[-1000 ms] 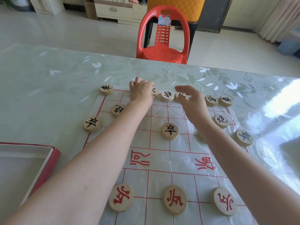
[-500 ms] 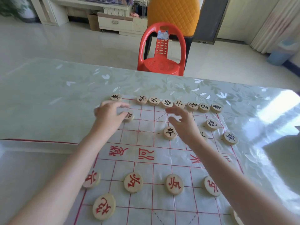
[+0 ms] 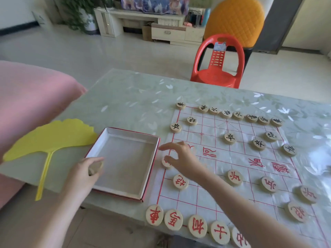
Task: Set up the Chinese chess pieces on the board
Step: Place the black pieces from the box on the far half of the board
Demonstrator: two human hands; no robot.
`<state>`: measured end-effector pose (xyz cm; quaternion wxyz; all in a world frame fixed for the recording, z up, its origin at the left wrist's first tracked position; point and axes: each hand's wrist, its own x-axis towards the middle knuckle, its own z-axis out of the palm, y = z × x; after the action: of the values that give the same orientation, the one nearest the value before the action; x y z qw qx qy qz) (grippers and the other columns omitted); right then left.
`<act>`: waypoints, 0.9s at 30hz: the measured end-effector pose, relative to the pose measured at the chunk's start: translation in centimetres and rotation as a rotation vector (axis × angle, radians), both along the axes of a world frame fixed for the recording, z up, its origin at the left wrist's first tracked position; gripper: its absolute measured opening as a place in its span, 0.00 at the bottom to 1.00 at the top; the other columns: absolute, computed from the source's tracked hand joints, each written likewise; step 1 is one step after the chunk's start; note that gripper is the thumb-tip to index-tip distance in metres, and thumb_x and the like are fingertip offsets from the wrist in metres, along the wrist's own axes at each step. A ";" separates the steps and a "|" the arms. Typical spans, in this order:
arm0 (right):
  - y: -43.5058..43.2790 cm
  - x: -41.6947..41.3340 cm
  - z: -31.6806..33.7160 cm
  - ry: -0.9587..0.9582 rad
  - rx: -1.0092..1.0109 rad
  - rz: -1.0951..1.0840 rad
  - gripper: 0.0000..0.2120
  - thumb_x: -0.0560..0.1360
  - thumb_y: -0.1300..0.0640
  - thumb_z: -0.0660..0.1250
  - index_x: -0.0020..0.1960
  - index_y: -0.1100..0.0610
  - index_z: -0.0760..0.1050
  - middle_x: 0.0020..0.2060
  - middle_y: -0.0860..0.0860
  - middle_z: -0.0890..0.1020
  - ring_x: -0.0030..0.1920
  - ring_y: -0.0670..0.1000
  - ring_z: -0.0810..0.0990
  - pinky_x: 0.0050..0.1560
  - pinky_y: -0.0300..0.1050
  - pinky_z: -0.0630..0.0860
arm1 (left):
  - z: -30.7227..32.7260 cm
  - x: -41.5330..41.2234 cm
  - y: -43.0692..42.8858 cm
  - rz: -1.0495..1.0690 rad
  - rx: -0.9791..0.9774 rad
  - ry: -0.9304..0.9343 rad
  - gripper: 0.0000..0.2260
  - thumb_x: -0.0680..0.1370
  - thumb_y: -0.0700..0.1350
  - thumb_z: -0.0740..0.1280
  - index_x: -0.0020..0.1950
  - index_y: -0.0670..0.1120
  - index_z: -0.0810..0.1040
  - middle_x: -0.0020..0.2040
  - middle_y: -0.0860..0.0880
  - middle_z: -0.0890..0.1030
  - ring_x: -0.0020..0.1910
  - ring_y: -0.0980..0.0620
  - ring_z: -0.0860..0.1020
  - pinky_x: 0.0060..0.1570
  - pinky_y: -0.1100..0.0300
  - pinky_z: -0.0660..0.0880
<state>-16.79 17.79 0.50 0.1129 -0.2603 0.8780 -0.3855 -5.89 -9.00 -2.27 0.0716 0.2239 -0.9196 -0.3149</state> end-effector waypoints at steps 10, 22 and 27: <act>-6.3 4.2 -0.2 -0.072 0.114 0.130 0.18 0.75 0.61 0.60 0.63 0.49 0.73 0.60 0.43 0.77 0.61 0.52 0.67 0.63 0.49 0.66 | 0.1 -2.5 -1.0 -0.019 -0.320 -0.178 0.16 0.68 0.40 0.72 0.56 0.46 0.79 0.55 0.46 0.79 0.54 0.43 0.77 0.49 0.54 0.72; -4.6 4.2 -0.3 -0.076 0.067 0.041 0.15 0.78 0.59 0.58 0.63 0.48 0.74 0.45 0.28 0.68 0.54 0.41 0.62 0.55 0.31 0.59 | -1.0 -5.1 2.2 -0.158 -0.110 0.169 0.13 0.73 0.45 0.69 0.57 0.46 0.80 0.50 0.47 0.84 0.50 0.47 0.81 0.50 0.56 0.75; -4.6 3.9 -0.5 -0.077 0.091 0.012 0.14 0.79 0.58 0.58 0.61 0.46 0.74 0.45 0.28 0.67 0.61 0.44 0.65 0.66 0.45 0.61 | -1.3 -6.2 0.4 -0.115 -0.051 0.165 0.10 0.77 0.39 0.64 0.57 0.43 0.80 0.51 0.42 0.82 0.51 0.43 0.79 0.49 0.54 0.73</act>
<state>-12.94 13.22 0.02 0.1604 -0.2451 0.8881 -0.3543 -12.07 -8.64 -3.62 0.1345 0.1420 -0.9296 -0.3123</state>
